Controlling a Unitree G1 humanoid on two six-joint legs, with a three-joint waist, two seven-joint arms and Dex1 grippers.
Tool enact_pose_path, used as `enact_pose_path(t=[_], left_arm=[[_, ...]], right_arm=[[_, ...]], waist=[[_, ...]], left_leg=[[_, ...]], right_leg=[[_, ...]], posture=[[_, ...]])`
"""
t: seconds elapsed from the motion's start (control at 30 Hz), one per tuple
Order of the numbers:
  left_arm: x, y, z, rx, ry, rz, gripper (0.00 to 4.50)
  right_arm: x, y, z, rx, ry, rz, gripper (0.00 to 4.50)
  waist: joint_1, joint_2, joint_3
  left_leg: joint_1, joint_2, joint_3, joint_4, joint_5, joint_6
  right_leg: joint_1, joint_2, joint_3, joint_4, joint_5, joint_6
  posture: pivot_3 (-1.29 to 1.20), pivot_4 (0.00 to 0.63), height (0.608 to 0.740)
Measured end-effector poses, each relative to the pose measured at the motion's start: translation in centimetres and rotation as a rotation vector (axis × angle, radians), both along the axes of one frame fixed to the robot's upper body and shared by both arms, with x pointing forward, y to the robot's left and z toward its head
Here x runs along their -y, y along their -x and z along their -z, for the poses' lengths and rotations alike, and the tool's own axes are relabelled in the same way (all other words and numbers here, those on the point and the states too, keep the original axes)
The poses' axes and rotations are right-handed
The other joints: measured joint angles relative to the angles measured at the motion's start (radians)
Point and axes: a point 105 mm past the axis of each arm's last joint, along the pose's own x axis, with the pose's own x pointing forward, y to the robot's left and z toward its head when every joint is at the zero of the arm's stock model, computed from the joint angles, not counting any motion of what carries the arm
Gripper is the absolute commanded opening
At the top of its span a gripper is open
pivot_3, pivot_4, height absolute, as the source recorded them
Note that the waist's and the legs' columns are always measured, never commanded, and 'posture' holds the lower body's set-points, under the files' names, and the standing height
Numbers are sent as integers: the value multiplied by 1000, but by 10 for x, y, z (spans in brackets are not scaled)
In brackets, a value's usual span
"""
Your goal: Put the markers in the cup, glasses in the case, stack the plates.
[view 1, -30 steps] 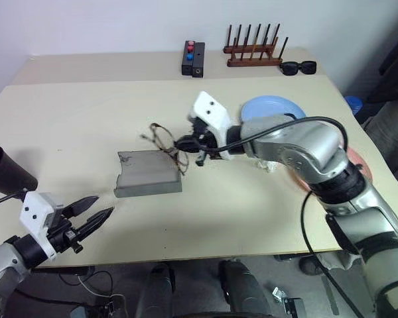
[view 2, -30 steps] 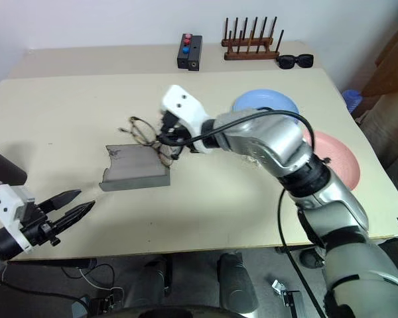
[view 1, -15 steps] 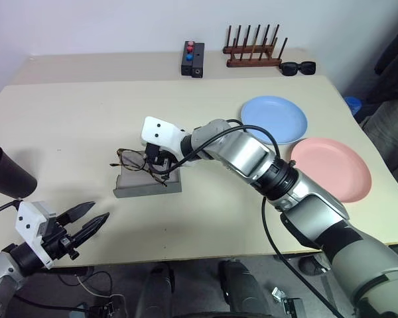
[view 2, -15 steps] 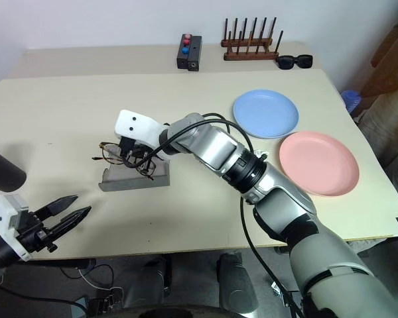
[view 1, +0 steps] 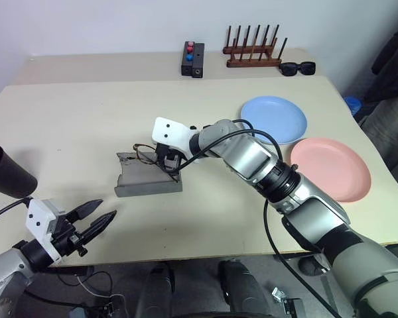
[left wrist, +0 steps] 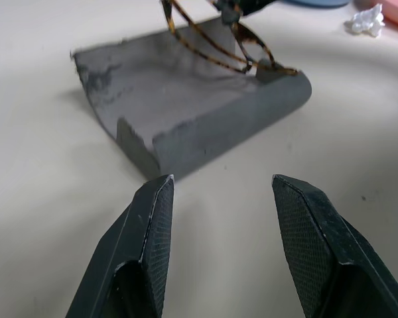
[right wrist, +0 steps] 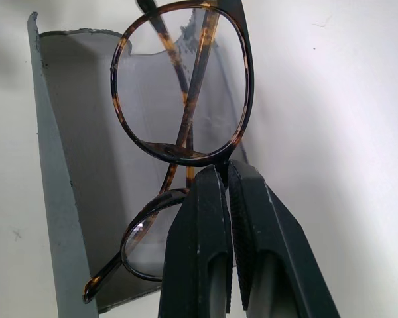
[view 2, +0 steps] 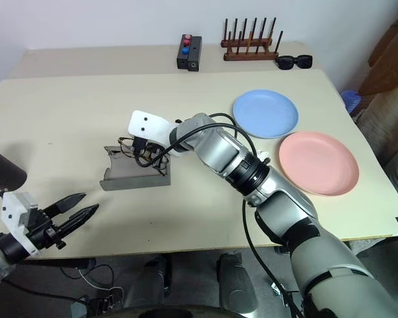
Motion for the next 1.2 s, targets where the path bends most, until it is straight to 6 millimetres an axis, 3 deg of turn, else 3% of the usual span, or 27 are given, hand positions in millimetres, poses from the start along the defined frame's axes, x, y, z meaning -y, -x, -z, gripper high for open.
enact_pose_path(t=[0.33,0.87,0.97,1.13,1.2], left_arm=[[3,-4,3,1,4,16,2398],[-17,4,23,-13,-7,-16,2398],[-22,6,28,-15,-10,-19,2398],[-22,7,29,-10,-13,-12,2398],[-22,7,29,-7,-14,-11,2398]], right_arm=[[-10,1,-10,76,-15,-36,96],[0,20,7,37,96,-146,96],[-4,15,13,29,93,-118,850],[-4,13,15,22,79,-107,3404],[-5,13,12,18,59,-107,3404]], waist=[[0,0,0],[0,0,0],[-1,0,0],[1,0,0],[0,-1,0]], left_leg=[[0,0,0,0,0,0],[2,0,-1,2,1,-1],[2,0,-1,2,1,-1],[2,0,-1,3,1,-2],[2,0,-1,3,1,-2]], right_leg=[[0,0,0,2,0,0],[0,0,0,5,0,0],[0,1,0,7,0,0],[0,1,0,8,0,0],[0,1,0,8,0,0]], posture=[[0,150,740],[0,150,740],[0,150,740],[0,150,740],[0,150,740]])
